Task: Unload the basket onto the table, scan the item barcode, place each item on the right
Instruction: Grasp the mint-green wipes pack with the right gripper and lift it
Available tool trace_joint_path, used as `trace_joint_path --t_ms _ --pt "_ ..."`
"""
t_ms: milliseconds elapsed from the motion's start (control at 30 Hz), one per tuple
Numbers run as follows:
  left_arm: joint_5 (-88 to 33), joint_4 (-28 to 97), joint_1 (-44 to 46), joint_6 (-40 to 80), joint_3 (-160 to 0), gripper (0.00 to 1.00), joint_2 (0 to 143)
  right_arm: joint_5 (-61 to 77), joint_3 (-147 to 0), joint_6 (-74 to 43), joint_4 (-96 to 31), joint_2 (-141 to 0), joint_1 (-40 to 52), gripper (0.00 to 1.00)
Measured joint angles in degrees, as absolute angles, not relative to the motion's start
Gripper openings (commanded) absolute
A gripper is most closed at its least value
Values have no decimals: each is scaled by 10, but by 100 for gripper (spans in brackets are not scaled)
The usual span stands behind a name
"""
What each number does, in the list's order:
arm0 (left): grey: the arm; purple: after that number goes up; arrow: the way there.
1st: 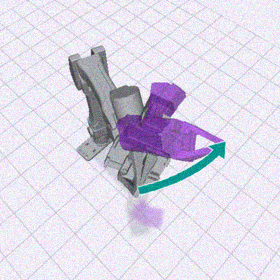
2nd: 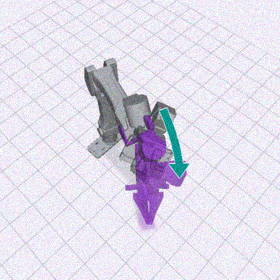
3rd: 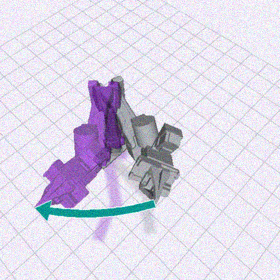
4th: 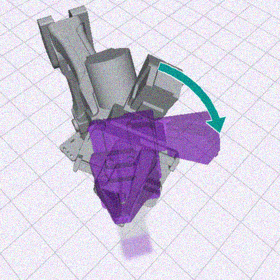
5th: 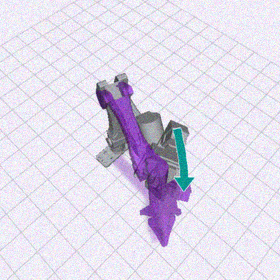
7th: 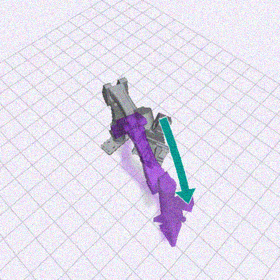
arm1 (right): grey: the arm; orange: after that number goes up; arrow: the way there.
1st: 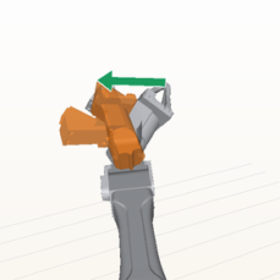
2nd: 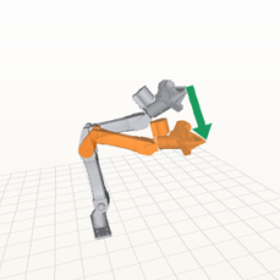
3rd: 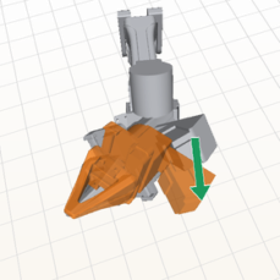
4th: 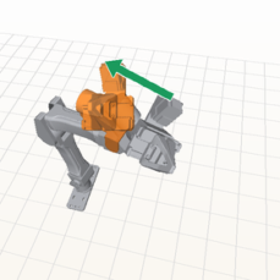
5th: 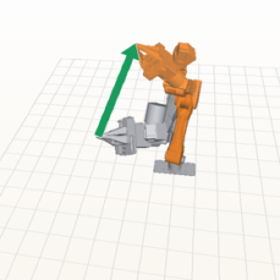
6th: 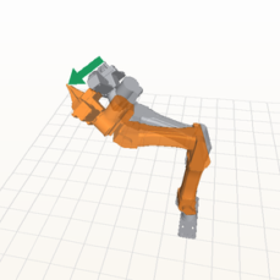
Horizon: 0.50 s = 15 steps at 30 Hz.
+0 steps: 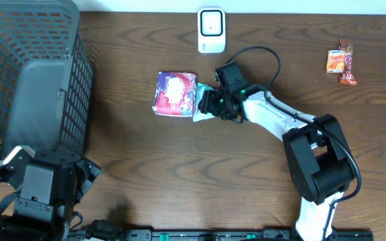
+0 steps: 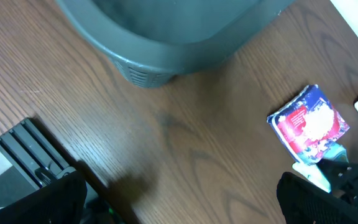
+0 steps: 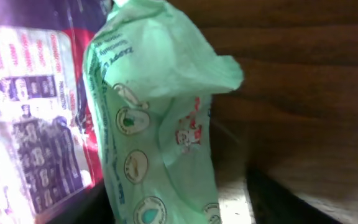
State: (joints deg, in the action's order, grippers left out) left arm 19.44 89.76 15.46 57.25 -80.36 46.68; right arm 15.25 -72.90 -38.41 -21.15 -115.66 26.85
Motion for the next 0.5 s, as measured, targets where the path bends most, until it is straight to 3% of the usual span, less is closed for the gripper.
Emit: trace_joint_path --t_ms 67,167,367,500 --pt "195 898 155 573 -804 98 467 163 -729 -382 -214 -1160 269 31" --pt "195 898 155 573 -804 98 467 174 -729 -380 -217 -1162 269 1" --pt "194 898 155 573 -804 98 467 168 -740 -354 -284 -1151 263 1" --pt "195 898 155 573 -804 98 467 89 -742 -345 -380 -1121 260 1"
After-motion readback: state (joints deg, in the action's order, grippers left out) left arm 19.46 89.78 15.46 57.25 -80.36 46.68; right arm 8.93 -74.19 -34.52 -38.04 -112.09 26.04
